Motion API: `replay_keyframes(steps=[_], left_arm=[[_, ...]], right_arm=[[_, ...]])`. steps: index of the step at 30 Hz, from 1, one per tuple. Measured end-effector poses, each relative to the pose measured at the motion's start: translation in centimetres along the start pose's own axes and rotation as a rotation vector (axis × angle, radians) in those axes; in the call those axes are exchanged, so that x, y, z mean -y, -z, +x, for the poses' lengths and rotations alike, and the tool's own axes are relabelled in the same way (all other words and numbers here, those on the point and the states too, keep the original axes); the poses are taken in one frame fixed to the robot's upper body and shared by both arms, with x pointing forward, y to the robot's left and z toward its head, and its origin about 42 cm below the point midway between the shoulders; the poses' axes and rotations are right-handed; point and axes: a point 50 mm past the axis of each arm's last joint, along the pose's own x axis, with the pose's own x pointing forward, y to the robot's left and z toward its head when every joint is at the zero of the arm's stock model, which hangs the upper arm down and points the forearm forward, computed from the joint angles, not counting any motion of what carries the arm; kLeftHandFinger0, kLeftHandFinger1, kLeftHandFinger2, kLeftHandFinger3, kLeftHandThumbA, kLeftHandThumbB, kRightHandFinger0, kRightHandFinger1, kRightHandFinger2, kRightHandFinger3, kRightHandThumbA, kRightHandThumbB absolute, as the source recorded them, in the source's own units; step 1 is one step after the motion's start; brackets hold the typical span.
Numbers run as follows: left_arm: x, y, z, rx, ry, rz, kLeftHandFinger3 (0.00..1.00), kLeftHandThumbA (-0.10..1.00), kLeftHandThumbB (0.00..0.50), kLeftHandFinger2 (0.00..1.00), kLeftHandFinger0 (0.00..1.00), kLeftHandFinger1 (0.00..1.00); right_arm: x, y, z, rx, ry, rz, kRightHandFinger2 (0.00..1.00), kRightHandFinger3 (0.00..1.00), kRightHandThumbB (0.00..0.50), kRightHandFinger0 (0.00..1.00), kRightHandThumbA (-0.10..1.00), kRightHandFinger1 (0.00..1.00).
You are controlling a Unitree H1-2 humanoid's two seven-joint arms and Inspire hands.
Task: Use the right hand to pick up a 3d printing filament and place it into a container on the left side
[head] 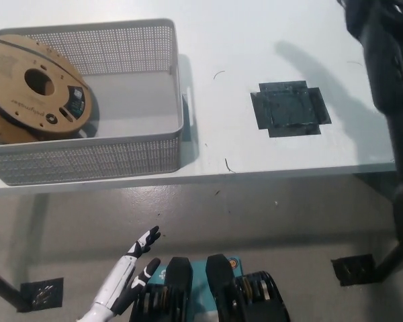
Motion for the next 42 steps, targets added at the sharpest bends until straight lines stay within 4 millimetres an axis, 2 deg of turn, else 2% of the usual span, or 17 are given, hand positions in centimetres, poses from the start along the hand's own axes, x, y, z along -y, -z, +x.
replay_keyframes(steps=[3, 5, 9, 12, 15, 16, 17, 22, 23, 24, 26, 29, 30, 33, 35, 37, 42], left_arm=[[0.0, 0.1, 0.0, -0.003, 0.001, 0.000, 1.00, 1.00, 0.243, 1.00, 1.00, 1.00], [0.0, 0.1, 0.0, -0.004, 0.001, 0.001, 1.00, 1.00, 0.229, 1.00, 1.00, 1.00], [0.1, 0.1, -0.1, -0.006, 0.003, 0.002, 1.00, 1.00, 0.228, 1.00, 1.00, 1.00], [0.1, 0.2, -0.1, -0.009, 0.004, 0.004, 1.00, 1.00, 0.216, 1.00, 1.00, 1.00], [0.1, 0.3, -0.1, -0.014, 0.006, 0.005, 1.00, 1.00, 0.236, 1.00, 1.00, 1.00], [0.2, 0.4, -0.2, -0.016, 0.007, 0.005, 1.00, 1.00, 0.246, 1.00, 1.00, 1.00], [0.2, 0.4, -0.2, -0.019, 0.008, 0.005, 1.00, 1.00, 0.249, 1.00, 1.00, 1.00], [0.3, 0.8, -0.4, -0.035, 0.013, 0.006, 1.00, 1.00, 0.240, 1.00, 1.00, 1.00], [0.4, 0.8, -0.4, -0.036, 0.013, 0.005, 1.00, 1.00, 0.242, 1.00, 1.00, 1.00], [0.4, 0.9, -0.4, -0.037, 0.014, 0.006, 1.00, 1.00, 0.246, 1.00, 1.00, 1.00], [0.4, 0.9, -0.5, -0.040, 0.015, 0.006, 1.00, 1.00, 0.239, 1.00, 1.00, 1.00], [0.5, 1.0, -0.5, -0.043, 0.016, 0.006, 1.00, 1.00, 0.229, 1.00, 1.00, 1.00], [0.5, 1.1, -0.5, -0.045, 0.016, 0.005, 1.00, 1.00, 0.226, 1.00, 1.00, 1.00], [0.6, 1.3, -0.6, -0.054, 0.018, 0.005, 1.00, 1.00, 0.224, 1.00, 1.00, 1.00], [0.6, 1.4, -0.6, -0.058, 0.019, 0.005, 1.00, 1.00, 0.227, 1.00, 1.00, 1.00], [0.7, 1.4, -0.7, -0.060, 0.019, 0.004, 1.00, 1.00, 0.221, 1.00, 1.00, 1.00], [0.8, 1.5, -0.7, -0.063, 0.020, 0.002, 1.00, 1.00, 0.251, 1.00, 1.00, 1.00]], right_arm=[[0.8, 1.8, -2.1, -0.003, 0.017, -0.011, 1.00, 1.00, 0.424, 1.00, 0.90, 1.00], [1.2, 3.1, -3.8, -0.011, 0.028, -0.018, 1.00, 1.00, 0.436, 1.00, 1.00, 1.00], [1.8, 5.9, -7.7, -0.023, 0.054, -0.044, 1.00, 1.00, 0.437, 1.00, 1.00, 1.00], [1.9, 7.7, -10.2, -0.036, 0.067, -0.061, 1.00, 1.00, 0.465, 1.00, 1.00, 1.00], [1.5, 9.5, -12.9, -0.054, 0.077, -0.071, 1.00, 1.00, 0.442, 1.00, 1.00, 1.00], [1.3, 9.8, -13.6, -0.055, 0.077, -0.074, 1.00, 1.00, 0.488, 1.00, 1.00, 1.00], [1.1, 10.5, -14.7, -0.062, 0.080, -0.077, 1.00, 1.00, 0.500, 1.00, 1.00, 1.00], [-0.5, 11.6, -18.2, -0.057, 0.076, -0.102, 1.00, 1.00, 0.500, 1.00, 0.81, 1.00], [-1.0, 12.0, -19.2, -0.056, 0.073, -0.106, 1.00, 1.00, 0.500, 1.00, 0.83, 1.00], [-1.4, 12.0, -19.7, -0.051, 0.068, -0.110, 1.00, 1.00, 0.484, 1.00, 0.99, 1.00], [-2.7, 12.3, -21.3, -0.042, 0.057, -0.116, 1.00, 1.00, 0.494, 1.00, 1.00, 1.00], [-4.8, 12.7, -24.0, -0.030, 0.041, -0.131, 1.00, 1.00, 0.348, 1.00, 1.00, 1.00], [-5.3, 12.7, -24.7, -0.026, 0.038, -0.136, 1.00, 1.00, 0.339, 1.00, 1.00, 1.00], [-7.3, 12.8, -27.9, 0.005, 0.034, -0.161, 1.00, 1.00, 0.389, 1.00, 1.00, 1.00], [-8.5, 13.2, -29.9, 0.011, 0.042, -0.168, 1.00, 1.00, 0.360, 1.00, 1.00, 1.00], [-9.1, 13.7, -31.0, 0.005, 0.047, -0.168, 1.00, 1.00, 0.290, 1.00, 1.00, 1.00], [-10.0, 16.2, -33.1, -0.038, 0.073, -0.163, 1.00, 1.00, 0.298, 1.00, 1.00, 1.00]])
